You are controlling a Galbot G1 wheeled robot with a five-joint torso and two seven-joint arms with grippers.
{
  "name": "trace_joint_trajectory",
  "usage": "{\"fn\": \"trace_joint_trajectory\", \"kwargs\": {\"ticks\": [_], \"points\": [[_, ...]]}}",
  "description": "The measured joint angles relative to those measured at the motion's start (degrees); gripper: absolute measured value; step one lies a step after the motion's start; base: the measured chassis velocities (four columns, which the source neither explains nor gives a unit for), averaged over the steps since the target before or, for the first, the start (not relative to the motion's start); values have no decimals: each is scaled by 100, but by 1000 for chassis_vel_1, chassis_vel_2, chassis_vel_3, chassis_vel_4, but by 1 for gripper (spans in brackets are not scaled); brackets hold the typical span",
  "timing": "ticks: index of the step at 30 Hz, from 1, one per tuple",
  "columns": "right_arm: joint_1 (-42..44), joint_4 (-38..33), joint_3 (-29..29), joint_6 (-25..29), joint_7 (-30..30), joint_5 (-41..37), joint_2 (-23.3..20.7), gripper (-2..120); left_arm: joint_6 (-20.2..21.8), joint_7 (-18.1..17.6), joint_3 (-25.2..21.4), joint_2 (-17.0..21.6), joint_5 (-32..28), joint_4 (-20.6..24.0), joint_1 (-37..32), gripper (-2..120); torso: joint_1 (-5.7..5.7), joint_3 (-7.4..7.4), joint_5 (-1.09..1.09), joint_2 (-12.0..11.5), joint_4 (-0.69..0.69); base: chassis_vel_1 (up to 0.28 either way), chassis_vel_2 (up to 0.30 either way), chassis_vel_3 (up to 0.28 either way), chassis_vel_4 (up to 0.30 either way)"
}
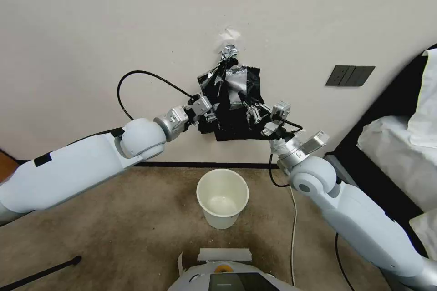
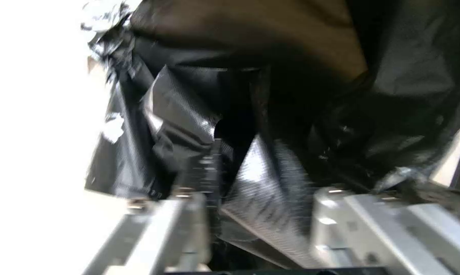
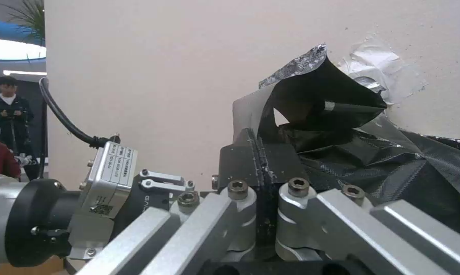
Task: Place a trash bag onto the trash bin.
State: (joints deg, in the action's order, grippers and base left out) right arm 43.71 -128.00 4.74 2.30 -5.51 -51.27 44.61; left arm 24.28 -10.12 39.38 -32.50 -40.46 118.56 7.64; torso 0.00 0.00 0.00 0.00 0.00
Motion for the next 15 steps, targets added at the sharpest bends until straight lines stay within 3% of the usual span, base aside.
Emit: {"fn": "trace_joint_trajectory", "kwargs": {"ticks": [5, 11, 14, 15], "points": [[-78, 7, -29, 1, -3, -43, -1, 0, 169, -133, -124, 9, -102, 44, -75, 0, 0, 0, 0, 0, 0, 0, 0, 0, 0], [43, 10, 5, 4, -15, -28, -3, 0, 5, -442, -469, 30, -418, 59, -386, 0, 0, 0, 0, 0, 0, 0, 0, 0, 0], [517, -97, 125, 4, -114, 69, 14, 0, -385, -878, -1254, 173, -1006, 311, -1296, 0, 0, 0, 0, 0, -2, 0, 0, 0, 0], [517, -97, 125, 4, -114, 69, 14, 0, -385, -878, -1254, 173, -1006, 311, -1296, 0, 0, 0, 0, 0, -2, 0, 0, 0, 0]]}}
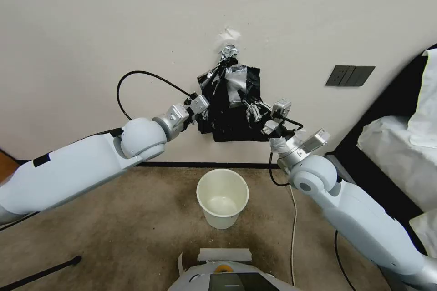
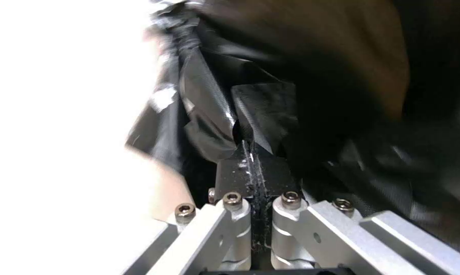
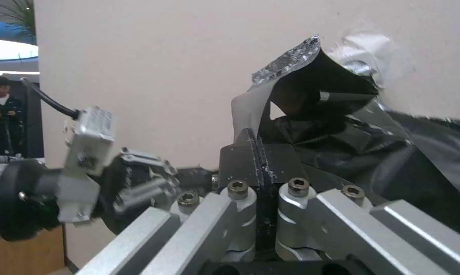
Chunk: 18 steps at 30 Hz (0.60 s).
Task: Place a trash bag onto the trash bin.
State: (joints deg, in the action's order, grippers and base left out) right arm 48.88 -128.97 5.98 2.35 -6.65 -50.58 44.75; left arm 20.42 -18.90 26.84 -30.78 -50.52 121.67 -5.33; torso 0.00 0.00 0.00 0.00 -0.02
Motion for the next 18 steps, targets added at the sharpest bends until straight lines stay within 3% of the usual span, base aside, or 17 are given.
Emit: {"fn": "trace_joint_trajectory", "kwargs": {"ticks": [2, 4, 5, 8, 9, 12, 18], "points": [[287, -70, 75, -3, -87, 61, 29, 0, -222, -99, -639, 148, -170, 238, -804, 0, 0, 0, 1, 0, 1, 0, 0, 0, 0], [299, -73, 78, -3, -91, 62, 30, 0, -233, -101, -671, 155, -174, 249, -844, 0, 0, 0, 1, 0, 1, 0, 0, 0, 0], [554, -176, 138, -12, -165, 96, 62, 0, -456, -114, -1375, 282, -214, 484, -1666, 0, 0, 0, 2, 0, 3, 0, 0, 0, 0], [842, -369, 168, -23, -270, 106, 122, 0, -680, -113, -2405, 427, -201, 814, -2951, 0, 0, 1, 1, 0, 3, 0, 0, 0, 0], [842, -369, 168, -23, -270, 106, 122, 0, -680, -113, -2405, 427, -201, 814, -2951, 0, 0, 1, 1, 0, 3, 0, 0, 0, 0], [1097, -573, 186, -25, -290, 155, 144, 0, -828, -100, -3001, 484, -35, 1059, -3783, 0, 0, 1, 1, 0, 4, 0, 0, 0, 0], [1438, -843, 279, -46, -308, 220, 190, 0, -910, -89, -3326, 419, 212, 1222, -4266, 0, 0, 0, 0, 0, 0, 0, 0, 0, 0]]}}
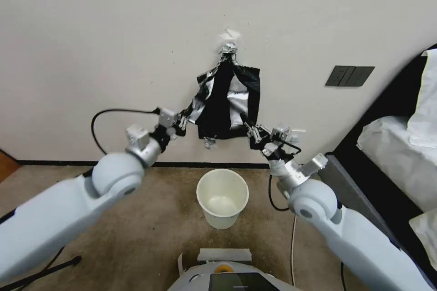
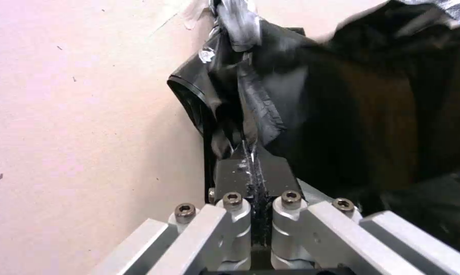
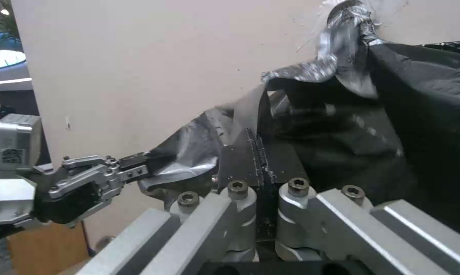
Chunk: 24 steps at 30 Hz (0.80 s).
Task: Place a trash bag onto the trash bin.
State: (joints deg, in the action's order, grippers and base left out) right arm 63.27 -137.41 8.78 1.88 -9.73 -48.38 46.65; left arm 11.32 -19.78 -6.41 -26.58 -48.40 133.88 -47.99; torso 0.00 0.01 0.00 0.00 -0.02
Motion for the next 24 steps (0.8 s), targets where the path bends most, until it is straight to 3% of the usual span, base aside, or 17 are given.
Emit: {"fn": "trace_joint_trajectory", "kwargs": {"ticks": [11, 24], "points": [[512, -429, 177, -118, -115, -72, 52, 0, -22, 16, -699, -19, 143, 610, -1124, 0, 0, 0, 0, 0, 2, 0, 0, 0, 0], [958, 16, 27, 4, -110, 132, 479, 0, -43, 30, -534, -557, 759, 309, -1698, 0, 0, -1, 0, 0, 2, 0, 0, 0, 0]]}}
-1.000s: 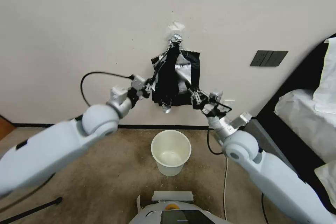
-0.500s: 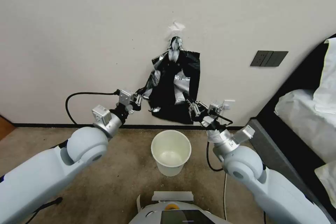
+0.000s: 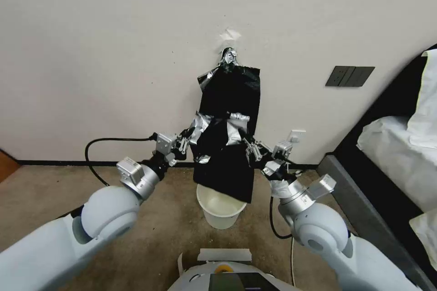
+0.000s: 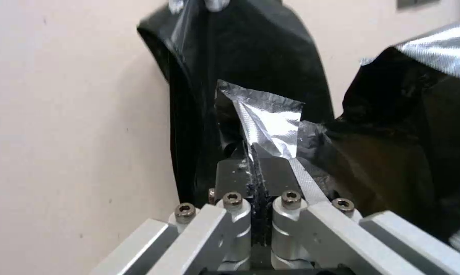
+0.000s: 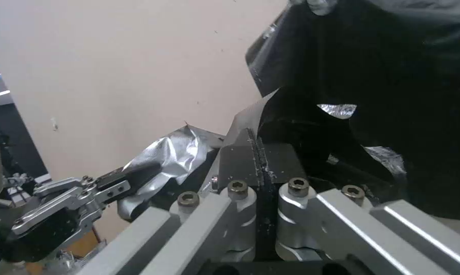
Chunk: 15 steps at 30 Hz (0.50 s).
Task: Place a trash bag onto the trash bin.
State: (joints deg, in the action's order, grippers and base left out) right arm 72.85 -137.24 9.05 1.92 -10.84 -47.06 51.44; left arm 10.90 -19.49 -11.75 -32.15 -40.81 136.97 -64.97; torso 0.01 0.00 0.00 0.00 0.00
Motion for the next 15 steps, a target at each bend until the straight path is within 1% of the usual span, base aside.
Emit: {"fn": "trace_joint_trajectory", "kwargs": {"ticks": [2, 5, 7, 12, 15], "points": [[-4, 120, -25, 35, 4, 11, 60, 0, -4, 2, 76, -114, 113, -99, -50, 0, -1, 0, 1, 0, 1, 0, 0, 0, 0], [4, 164, -34, 53, 9, 30, 76, 0, -4, 4, 104, -148, 148, -128, -62, 0, -1, 0, 0, 0, 0, 0, 0, 0, 0], [72, 331, -50, 111, 22, 121, 144, 0, -4, 8, 194, -271, 216, -216, -85, 0, -1, 0, 0, 0, 0, 0, 0, 0, 0], [190, 438, -38, 144, 23, 207, 183, 0, 10, 8, 299, -351, 236, -262, -108, 0, -1, 0, 0, 0, 0, 0, 0, 0, 0], [365, 480, 19, 184, 10, 277, 187, 0, 20, 14, 351, -399, 310, -257, -260, 0, 0, 0, 0, 0, 0, 0, 0, 0, 0]]}}
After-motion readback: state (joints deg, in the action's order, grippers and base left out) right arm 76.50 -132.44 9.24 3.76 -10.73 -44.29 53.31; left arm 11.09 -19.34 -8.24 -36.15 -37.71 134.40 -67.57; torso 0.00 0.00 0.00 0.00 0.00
